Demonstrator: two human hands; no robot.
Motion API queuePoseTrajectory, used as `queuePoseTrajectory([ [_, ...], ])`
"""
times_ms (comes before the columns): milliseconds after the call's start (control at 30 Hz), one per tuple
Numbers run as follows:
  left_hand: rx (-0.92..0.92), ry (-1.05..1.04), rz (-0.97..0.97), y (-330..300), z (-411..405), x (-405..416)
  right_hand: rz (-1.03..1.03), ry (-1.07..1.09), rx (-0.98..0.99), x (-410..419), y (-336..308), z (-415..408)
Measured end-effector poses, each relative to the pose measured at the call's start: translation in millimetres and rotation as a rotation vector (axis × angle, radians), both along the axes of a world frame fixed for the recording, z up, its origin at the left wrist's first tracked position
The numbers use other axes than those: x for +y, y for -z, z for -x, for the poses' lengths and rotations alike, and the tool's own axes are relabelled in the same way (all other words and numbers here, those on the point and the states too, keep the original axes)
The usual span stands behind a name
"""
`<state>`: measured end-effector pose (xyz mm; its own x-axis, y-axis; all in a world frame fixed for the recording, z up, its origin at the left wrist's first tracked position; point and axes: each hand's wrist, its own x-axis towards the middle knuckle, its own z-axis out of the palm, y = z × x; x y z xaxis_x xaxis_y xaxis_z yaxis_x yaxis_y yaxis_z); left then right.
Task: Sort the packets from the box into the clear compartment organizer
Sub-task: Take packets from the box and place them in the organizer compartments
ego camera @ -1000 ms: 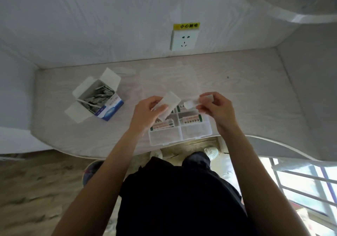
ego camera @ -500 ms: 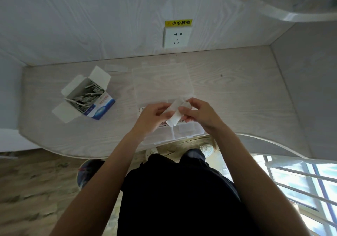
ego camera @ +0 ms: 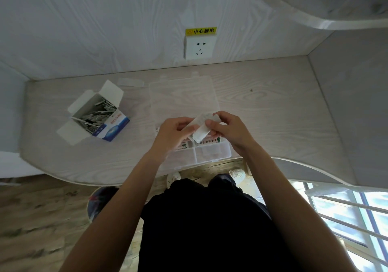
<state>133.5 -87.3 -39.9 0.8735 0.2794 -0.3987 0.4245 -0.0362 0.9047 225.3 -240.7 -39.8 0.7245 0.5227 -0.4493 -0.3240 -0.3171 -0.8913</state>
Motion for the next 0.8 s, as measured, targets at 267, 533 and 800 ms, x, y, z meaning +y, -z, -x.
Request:
queuePoseTrajectory([
  [267, -0.171, 0.284, -0.561, 8, -13, -12, -0.055, 0.028, 0.090, 2, 0, -12],
  [533, -0.356, 0.361, -1.058, 46, -25, -13, 0.265, -0.040, -0.267, -11, 23, -30],
  [800, -0.143, 0.207, -0.961, 55, -18, -1, 0.365, 0.001, -0.499, -1, 35, -22],
])
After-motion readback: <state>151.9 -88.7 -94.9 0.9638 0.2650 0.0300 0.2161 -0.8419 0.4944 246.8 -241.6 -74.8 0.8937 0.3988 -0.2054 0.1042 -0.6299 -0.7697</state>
